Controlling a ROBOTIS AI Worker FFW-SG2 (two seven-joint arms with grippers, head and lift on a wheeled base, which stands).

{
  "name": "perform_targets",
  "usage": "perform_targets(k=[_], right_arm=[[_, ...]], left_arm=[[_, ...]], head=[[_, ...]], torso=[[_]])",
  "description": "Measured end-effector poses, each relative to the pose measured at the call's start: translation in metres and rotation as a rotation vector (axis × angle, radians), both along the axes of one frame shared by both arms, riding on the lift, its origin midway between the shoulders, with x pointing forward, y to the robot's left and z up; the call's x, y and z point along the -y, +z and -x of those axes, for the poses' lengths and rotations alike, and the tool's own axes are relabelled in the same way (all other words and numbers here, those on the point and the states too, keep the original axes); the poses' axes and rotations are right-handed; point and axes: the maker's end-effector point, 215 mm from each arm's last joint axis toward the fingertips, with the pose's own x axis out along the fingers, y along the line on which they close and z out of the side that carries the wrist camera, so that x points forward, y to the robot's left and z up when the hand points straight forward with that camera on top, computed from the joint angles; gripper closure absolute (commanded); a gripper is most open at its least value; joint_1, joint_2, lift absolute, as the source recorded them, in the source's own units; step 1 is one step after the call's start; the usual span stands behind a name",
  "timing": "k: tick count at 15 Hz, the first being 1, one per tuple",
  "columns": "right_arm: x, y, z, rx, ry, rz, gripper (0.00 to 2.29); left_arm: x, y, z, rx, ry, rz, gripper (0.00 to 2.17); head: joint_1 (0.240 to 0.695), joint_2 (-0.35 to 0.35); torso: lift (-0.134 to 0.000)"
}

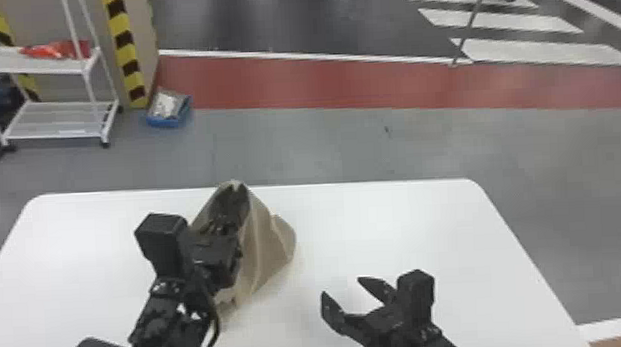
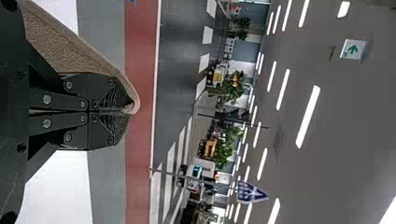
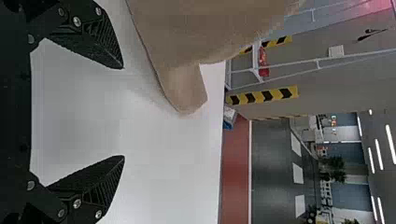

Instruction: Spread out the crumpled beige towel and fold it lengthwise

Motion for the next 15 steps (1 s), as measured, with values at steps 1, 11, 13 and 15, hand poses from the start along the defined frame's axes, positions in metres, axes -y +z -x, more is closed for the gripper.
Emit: perform_targets(k=[1, 11, 13, 15], right_arm=[[-0.017, 0.001, 0.002, -0.001, 0.026, -0.015, 0.22], [-0.158, -0.003, 0.024, 0.021, 0.269, -0.080, 0.29], [-0.168, -0.002, 0.017, 0.067, 0.287, -0.078, 0.36], [-0.173, -0.001, 0.013, 0.087, 0.299, -0.068, 0.64]], left_arm=[[0.001, 0.003, 0.000, 0.000, -0.007, 0.018, 2.08], [0.015, 0.022, -0.001, 0.020, -0.044, 0.059, 2.08], [0.013, 0.029, 0.000, 0.032, -0.045, 0.064, 2.08], [0.010, 0.033, 0.002, 0.037, -0.043, 0.068, 2.08]], head=[[0.695, -0.143], [0.695, 0.009], [0.695, 0.021], [0.695, 0.029]], torso=[[0.000], [0.000], [0.000], [0.000]])
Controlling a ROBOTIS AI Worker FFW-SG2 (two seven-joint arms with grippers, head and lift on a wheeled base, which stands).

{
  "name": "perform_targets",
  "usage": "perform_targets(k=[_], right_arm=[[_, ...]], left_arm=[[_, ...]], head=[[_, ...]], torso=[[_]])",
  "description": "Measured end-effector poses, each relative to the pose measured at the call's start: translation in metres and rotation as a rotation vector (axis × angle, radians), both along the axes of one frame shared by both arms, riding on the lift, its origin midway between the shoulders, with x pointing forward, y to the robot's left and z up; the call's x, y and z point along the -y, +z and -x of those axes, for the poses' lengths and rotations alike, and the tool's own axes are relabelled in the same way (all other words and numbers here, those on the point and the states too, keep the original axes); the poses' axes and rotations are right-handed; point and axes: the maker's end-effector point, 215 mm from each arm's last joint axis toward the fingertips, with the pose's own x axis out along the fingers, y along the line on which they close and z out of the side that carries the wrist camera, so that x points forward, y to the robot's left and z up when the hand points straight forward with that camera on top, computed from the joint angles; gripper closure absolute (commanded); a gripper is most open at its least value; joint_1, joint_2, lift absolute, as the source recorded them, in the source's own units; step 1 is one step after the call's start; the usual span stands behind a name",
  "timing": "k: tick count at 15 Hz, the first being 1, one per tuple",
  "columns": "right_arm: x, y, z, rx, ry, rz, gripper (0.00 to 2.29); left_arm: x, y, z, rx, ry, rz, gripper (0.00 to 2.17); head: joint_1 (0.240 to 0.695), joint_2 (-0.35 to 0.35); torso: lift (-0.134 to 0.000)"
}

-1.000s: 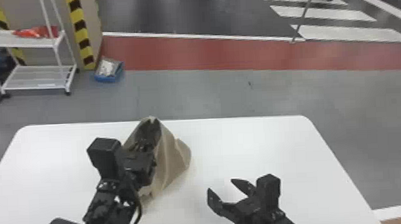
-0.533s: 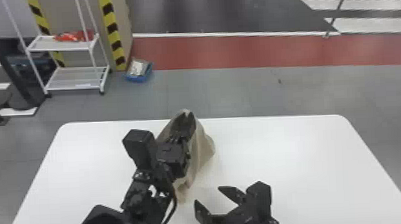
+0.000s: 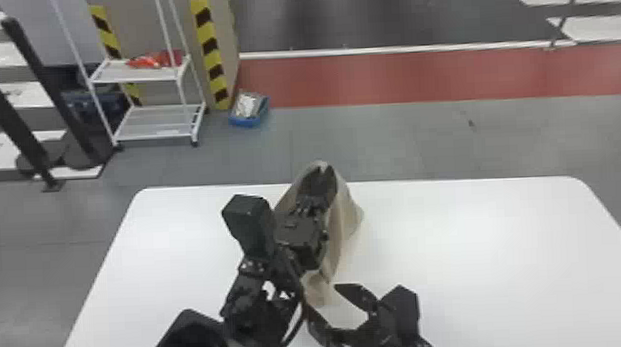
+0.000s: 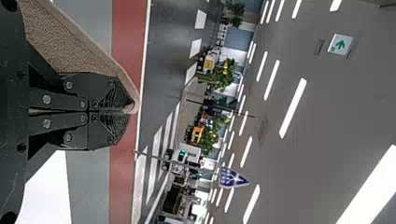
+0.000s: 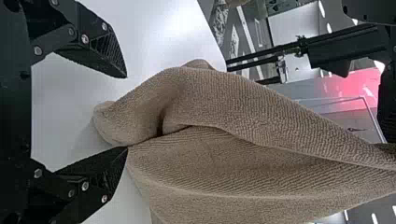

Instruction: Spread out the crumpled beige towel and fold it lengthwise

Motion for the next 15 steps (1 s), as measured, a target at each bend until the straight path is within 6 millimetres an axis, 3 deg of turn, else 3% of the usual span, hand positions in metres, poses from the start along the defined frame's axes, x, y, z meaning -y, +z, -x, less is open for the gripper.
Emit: perform_targets(k=[1, 3, 4, 5, 7, 12, 15], right_arm=[[-0.001, -0.001, -0.002, 0.006, 0.005, 0.007, 0.77], [-0.001, -0.002, -0.004, 0.009, 0.012, 0.018, 1.37], [-0.001, -0.002, -0.005, 0.011, 0.014, 0.022, 1.52], [-0.001, -0.002, -0.005, 0.012, 0.016, 0.024, 1.54], [-0.002, 0.001, -0.003, 0.018, 0.019, 0.020, 1.88], [0.012, 0.034, -0.001, 0.064, -0.015, -0.002, 1.88], [0.030, 0.077, 0.001, 0.059, -0.017, -0.038, 1.88]], left_arm=[[-0.002, 0.001, 0.002, 0.001, 0.002, 0.003, 2.08], [-0.004, 0.006, 0.004, 0.008, 0.004, 0.009, 2.08], [-0.004, 0.010, 0.005, 0.014, 0.004, 0.013, 2.08], [-0.005, 0.012, 0.006, 0.017, 0.003, 0.015, 2.08], [-0.008, 0.013, 0.007, 0.019, 0.006, 0.016, 2.08], [-0.012, 0.013, 0.010, 0.026, 0.009, -0.002, 2.08], [-0.029, 0.008, 0.013, 0.037, 0.039, -0.055, 2.08]], head=[[0.695, 0.035], [0.695, 0.038], [0.695, 0.038], [0.695, 0.039], [0.695, 0.044], [0.695, 0.033], [0.695, 0.029]], torso=[[0.000], [0.000], [0.000], [0.000], [0.000], [0.000], [0.000]])
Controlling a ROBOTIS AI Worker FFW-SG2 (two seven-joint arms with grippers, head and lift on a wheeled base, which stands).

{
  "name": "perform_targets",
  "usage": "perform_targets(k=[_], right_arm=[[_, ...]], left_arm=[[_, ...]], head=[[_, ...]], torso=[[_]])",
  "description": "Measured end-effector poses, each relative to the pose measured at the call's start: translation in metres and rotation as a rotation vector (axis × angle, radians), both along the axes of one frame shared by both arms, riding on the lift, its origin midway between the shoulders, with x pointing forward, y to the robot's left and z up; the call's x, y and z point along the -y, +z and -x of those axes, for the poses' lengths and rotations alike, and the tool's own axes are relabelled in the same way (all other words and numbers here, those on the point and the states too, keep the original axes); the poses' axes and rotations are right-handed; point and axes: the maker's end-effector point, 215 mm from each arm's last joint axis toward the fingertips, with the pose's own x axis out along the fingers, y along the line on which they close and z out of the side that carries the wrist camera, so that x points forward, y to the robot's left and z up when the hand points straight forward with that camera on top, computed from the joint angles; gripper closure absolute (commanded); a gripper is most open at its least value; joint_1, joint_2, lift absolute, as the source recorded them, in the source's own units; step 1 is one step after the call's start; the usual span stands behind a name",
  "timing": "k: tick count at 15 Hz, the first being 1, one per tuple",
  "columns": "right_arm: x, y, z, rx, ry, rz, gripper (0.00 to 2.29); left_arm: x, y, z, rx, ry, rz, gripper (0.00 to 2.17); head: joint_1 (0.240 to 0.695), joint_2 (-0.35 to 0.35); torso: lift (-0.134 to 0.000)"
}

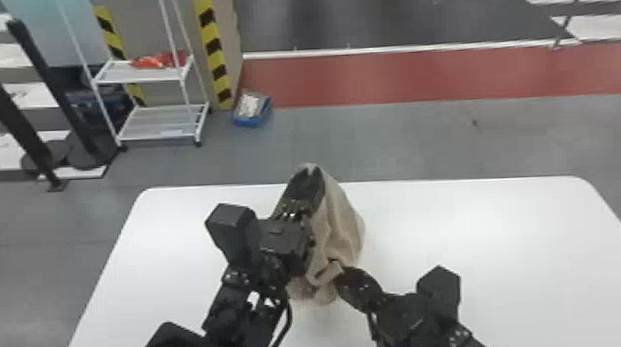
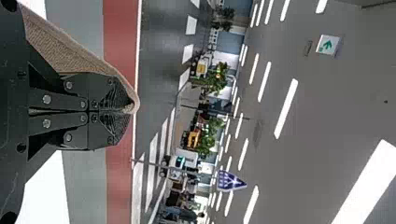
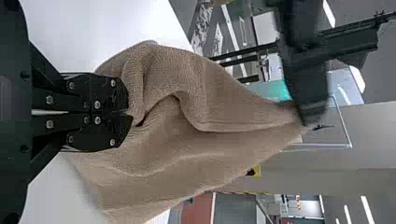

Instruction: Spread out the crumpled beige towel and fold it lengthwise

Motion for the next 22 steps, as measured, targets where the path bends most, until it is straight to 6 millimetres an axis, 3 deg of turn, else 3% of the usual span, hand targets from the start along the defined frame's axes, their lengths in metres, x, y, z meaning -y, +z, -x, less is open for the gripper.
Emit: perform_targets(k=[3, 7, 9, 12, 15, 19, 22], right_arm=[[0.053, 0.045, -0.014, 0.006, -0.074, 0.003, 1.88], [0.155, 0.072, -0.052, -0.011, -0.250, 0.028, 1.88], [0.185, 0.086, -0.066, -0.015, -0.302, 0.017, 1.88], [0.200, 0.098, -0.076, -0.014, -0.325, 0.013, 1.88], [0.212, 0.116, -0.072, 0.035, -0.339, 0.000, 1.88], [0.228, 0.169, -0.062, 0.132, -0.362, -0.030, 1.88], [0.245, 0.200, -0.065, 0.160, -0.394, -0.042, 1.88]], left_arm=[[-0.023, -0.002, 0.003, 0.003, 0.034, -0.021, 2.08], [-0.041, 0.011, 0.017, 0.022, 0.046, -0.039, 2.08], [-0.043, 0.017, 0.025, 0.028, 0.038, -0.046, 2.08], [-0.037, 0.019, 0.034, 0.019, 0.018, -0.056, 2.08], [-0.029, 0.020, 0.042, 0.012, -0.013, -0.058, 2.08], [-0.015, 0.033, 0.054, 0.015, -0.071, -0.055, 2.08], [-0.003, 0.049, 0.068, 0.009, -0.138, -0.033, 2.08]], head=[[0.695, 0.000], [0.695, -0.097], [0.695, -0.125], [0.695, -0.153], [0.695, -0.181], [0.695, -0.212], [0.695, -0.254]], torso=[[0.000], [0.000], [0.000], [0.000], [0.000], [0.000], [0.000]])
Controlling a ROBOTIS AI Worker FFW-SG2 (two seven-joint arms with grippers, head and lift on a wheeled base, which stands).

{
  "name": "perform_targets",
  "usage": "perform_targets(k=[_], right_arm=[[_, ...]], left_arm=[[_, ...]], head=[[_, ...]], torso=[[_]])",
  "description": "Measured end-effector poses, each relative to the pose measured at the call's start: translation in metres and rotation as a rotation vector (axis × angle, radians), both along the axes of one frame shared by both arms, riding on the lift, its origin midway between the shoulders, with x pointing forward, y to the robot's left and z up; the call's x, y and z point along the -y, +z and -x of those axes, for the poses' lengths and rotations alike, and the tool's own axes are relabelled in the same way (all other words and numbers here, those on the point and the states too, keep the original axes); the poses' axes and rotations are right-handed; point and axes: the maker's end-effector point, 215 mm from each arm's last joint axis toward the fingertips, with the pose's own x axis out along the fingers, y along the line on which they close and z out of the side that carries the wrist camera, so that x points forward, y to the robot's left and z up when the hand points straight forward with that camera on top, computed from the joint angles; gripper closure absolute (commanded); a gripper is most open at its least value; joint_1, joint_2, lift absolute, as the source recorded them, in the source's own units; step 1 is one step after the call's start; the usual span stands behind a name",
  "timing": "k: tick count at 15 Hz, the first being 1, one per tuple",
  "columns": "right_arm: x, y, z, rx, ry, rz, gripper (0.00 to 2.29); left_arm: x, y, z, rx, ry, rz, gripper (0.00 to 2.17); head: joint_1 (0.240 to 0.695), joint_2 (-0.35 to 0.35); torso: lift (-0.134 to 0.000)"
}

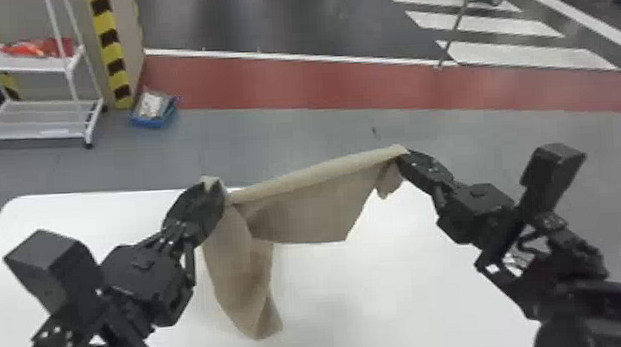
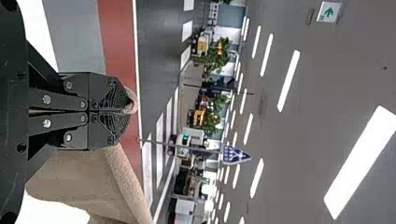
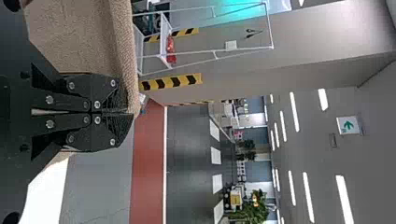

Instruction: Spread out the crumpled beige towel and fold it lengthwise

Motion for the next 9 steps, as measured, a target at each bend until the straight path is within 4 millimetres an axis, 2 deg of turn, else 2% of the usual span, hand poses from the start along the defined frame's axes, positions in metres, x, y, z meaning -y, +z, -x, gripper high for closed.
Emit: perform_targets(k=[2, 4, 6, 9], right_arm=[[0.014, 0.022, 0.002, 0.029, -0.024, -0.003, 1.88], [0.025, 0.034, 0.005, 0.048, -0.042, -0.001, 1.88], [0.024, 0.017, 0.002, 0.022, -0.041, -0.002, 1.88], [0.002, -0.002, -0.005, 0.014, -0.004, 0.003, 1.88]], left_arm=[[0.004, 0.002, 0.006, -0.005, -0.025, 0.008, 2.08], [0.006, -0.012, 0.007, -0.025, -0.038, -0.005, 2.08], [0.016, -0.042, 0.008, -0.067, -0.075, -0.032, 2.08], [0.036, -0.102, 0.018, -0.162, -0.126, -0.070, 2.08]], head=[[0.694, -0.275], [0.691, -0.290], [0.695, -0.302], [0.695, -0.301]], torso=[[0.000], [0.000], [0.000], [0.000]])
